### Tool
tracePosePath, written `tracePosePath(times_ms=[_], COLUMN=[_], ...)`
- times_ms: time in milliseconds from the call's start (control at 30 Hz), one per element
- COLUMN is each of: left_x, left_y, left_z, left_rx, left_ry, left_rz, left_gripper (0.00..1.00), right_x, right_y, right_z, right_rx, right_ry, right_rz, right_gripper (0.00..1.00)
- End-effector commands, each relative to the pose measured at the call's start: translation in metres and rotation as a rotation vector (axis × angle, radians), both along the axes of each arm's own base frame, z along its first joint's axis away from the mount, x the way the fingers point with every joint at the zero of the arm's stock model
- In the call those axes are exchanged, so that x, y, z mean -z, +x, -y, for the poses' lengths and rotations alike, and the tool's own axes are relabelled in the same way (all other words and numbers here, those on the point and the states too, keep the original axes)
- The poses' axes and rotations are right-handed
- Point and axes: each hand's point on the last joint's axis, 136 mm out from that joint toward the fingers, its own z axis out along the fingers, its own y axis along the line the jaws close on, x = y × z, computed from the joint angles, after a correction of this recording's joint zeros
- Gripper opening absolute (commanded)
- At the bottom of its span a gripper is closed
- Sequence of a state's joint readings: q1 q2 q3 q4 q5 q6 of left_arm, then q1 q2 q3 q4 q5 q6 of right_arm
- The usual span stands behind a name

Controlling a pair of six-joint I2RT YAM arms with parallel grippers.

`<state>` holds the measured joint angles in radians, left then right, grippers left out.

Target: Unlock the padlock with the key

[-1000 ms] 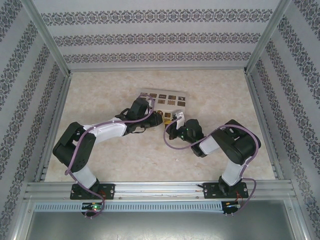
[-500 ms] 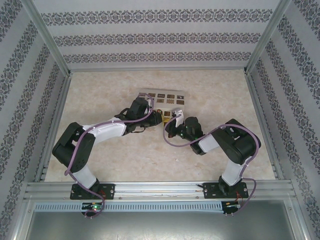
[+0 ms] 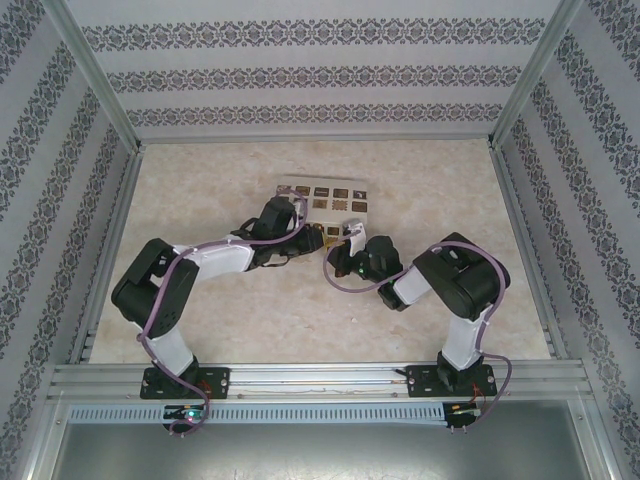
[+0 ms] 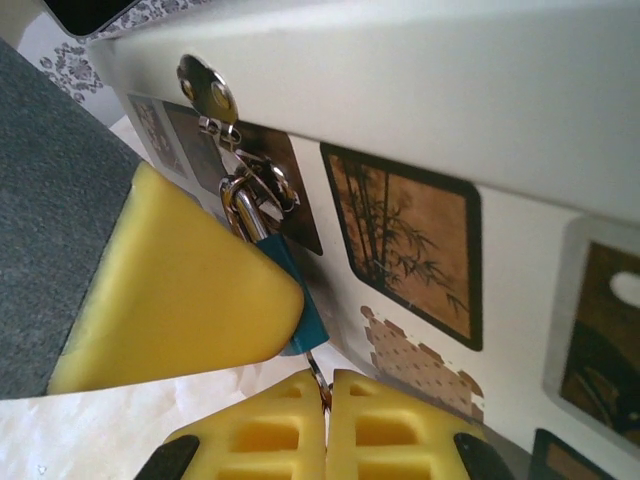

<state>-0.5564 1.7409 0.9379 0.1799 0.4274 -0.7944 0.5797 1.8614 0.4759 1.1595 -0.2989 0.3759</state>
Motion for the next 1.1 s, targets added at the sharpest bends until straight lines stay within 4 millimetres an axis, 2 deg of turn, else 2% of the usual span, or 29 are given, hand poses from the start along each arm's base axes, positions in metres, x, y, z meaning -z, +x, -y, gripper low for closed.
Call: tracePosePath(times_ms=[0,367,533,800,1067], left_x=[0.007,0.011,0.006,-0.012,-0.046], left_y=[-0.014,-0.008,-0.011,-0.019,-0.026], left_z=[0.015,0.003,-0.008,-0.032,-0.064], left_rx=[0.079,0.043,0.030,0.000,-0.071], left_ry=[-0.055,-0.035,-0.026,-0.027,-0.101], left_rz=[-0.031,-0.022,-0.010,0.025,0.182], left_gripper=[0.21,0.40,0.49,0.56,0.58], right_x=[-0.026,0.006,0.009,0.011,0.007], right_y=[0.011,0.000,0.001,-0.001,-0.007], right_z=[-0.006,-0.007,-0.008,-0.013,-0.014], right_rx=[0.032,0.068,0.073,0.073,0.089], right_ry=[0.084,0.088,0.092,0.092,0.136], right_rz=[0.066,-0.067,-0.081,-0.099,-0.151], right_gripper=[0.00,0.00,0.00,0.00,0.00])
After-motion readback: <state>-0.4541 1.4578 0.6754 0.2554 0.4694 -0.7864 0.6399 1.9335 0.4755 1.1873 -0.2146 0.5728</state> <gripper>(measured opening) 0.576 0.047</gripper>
